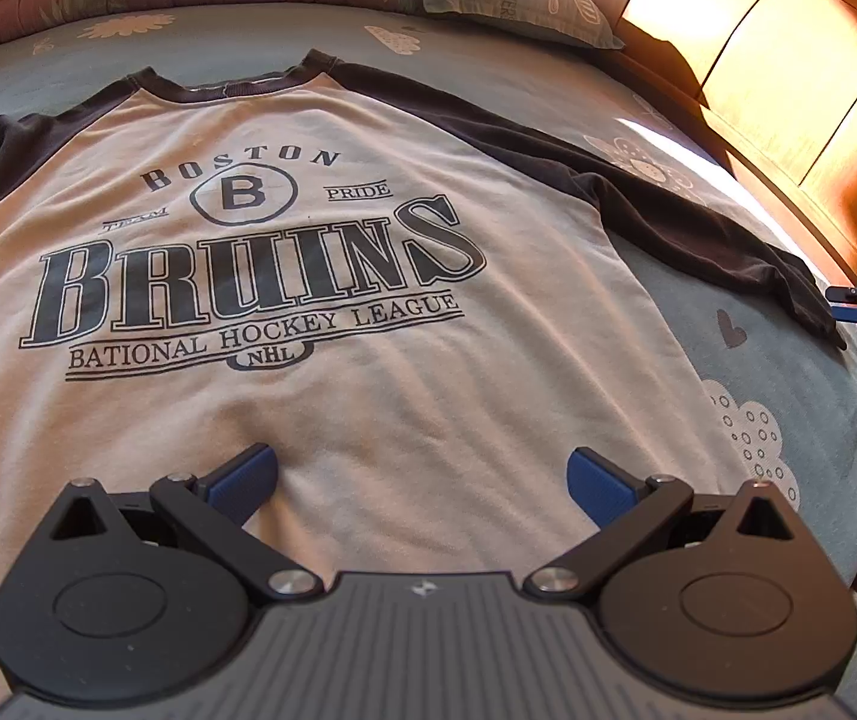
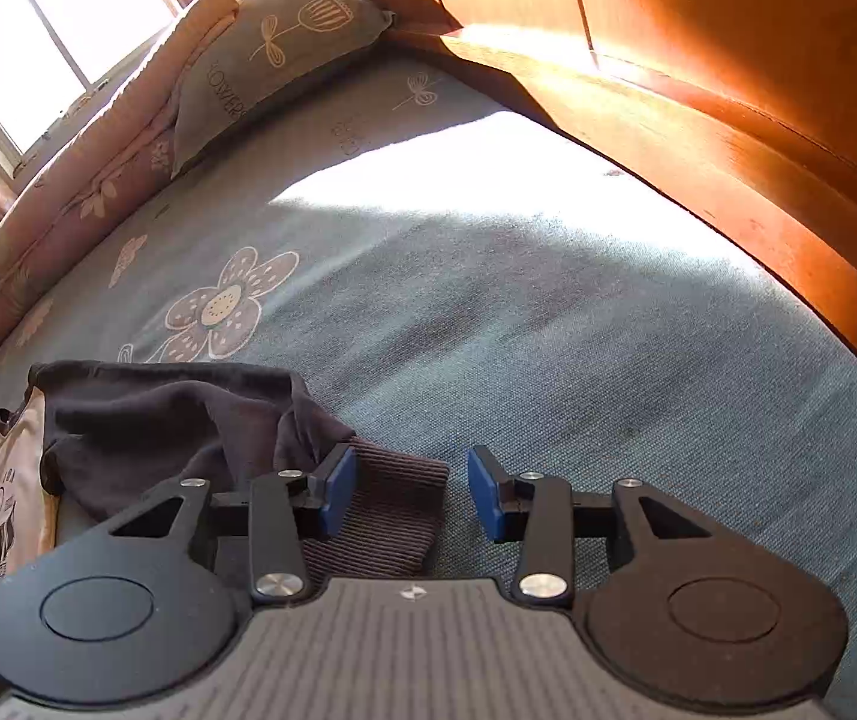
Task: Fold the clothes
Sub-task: 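Grasp the ribbed sleeve cuff with the right gripper and straighten it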
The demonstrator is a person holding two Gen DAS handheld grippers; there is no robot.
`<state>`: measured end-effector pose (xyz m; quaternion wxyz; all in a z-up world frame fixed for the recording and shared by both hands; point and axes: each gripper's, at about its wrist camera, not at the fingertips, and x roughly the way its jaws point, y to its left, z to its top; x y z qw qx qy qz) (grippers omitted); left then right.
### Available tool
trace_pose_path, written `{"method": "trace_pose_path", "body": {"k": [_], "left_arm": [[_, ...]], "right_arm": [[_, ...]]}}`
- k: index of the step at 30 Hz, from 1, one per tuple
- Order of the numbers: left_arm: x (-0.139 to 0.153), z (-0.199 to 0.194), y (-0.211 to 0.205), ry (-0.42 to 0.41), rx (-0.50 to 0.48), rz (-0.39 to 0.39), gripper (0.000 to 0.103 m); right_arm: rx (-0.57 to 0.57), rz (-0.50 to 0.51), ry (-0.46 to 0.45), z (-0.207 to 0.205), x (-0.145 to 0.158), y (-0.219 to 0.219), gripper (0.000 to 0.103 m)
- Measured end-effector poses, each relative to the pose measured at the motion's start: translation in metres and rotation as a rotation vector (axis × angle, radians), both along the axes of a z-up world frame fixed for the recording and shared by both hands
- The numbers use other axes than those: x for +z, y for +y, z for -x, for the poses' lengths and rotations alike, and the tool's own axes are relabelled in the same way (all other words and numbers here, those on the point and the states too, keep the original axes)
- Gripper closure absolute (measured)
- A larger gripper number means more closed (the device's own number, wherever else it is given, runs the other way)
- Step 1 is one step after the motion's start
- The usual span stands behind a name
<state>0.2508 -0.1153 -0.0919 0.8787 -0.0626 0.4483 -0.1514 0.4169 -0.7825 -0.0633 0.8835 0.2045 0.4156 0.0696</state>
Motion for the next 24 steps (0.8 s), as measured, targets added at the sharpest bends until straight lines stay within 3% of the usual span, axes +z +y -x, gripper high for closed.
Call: {"method": "trace_pose_path", "body": {"k": [4,6,8,9,10,11,14,17,19,22,24], "left_arm": [[0.0,-0.001,0.001,0.005,0.007,0.008,0.001],[0.0,-0.001,0.0,0.004,0.007,0.004,0.001],[0.0,-0.001,-0.001,0.004,0.006,-0.005,0.001],[0.0,-0.001,-0.002,0.004,0.006,-0.008,0.001],[0.0,-0.001,-0.002,0.005,0.005,-0.008,0.001],[0.0,-0.001,-0.001,0.006,0.006,-0.007,0.001],[0.0,-0.001,-0.001,0.009,0.01,-0.001,0.001],[0.001,-0.001,0.0,0.01,0.013,0.005,0.001],[0.001,-0.001,0.0,0.01,0.015,0.008,0.001],[0.001,-0.001,0.0,0.008,0.012,0.008,0.001],[0.0,-0.001,0.001,0.008,0.012,0.01,0.001]], "right_arm": [[-0.031,-0.048,-0.081,0.01,-0.015,0.002,0.043],[-0.031,0.027,-0.108,0.013,-0.015,0.019,0.042],[0.0,0.15,-0.113,0.015,-0.012,0.043,0.05],[0.017,0.189,-0.11,0.015,-0.01,0.051,0.061],[0.037,0.21,-0.109,0.015,-0.007,0.057,0.086],[0.051,0.219,-0.11,0.015,-0.004,0.062,0.088],[0.014,0.313,-0.123,0.007,0.011,0.06,0.088],[-0.078,0.291,-0.113,-0.012,0.021,0.039,0.086],[-0.126,0.321,-0.114,-0.019,0.026,0.038,0.078],[-0.186,0.372,-0.12,-0.027,0.032,0.042,0.074],[-0.156,0.368,-0.149,-0.024,0.038,0.059,0.066]]}}
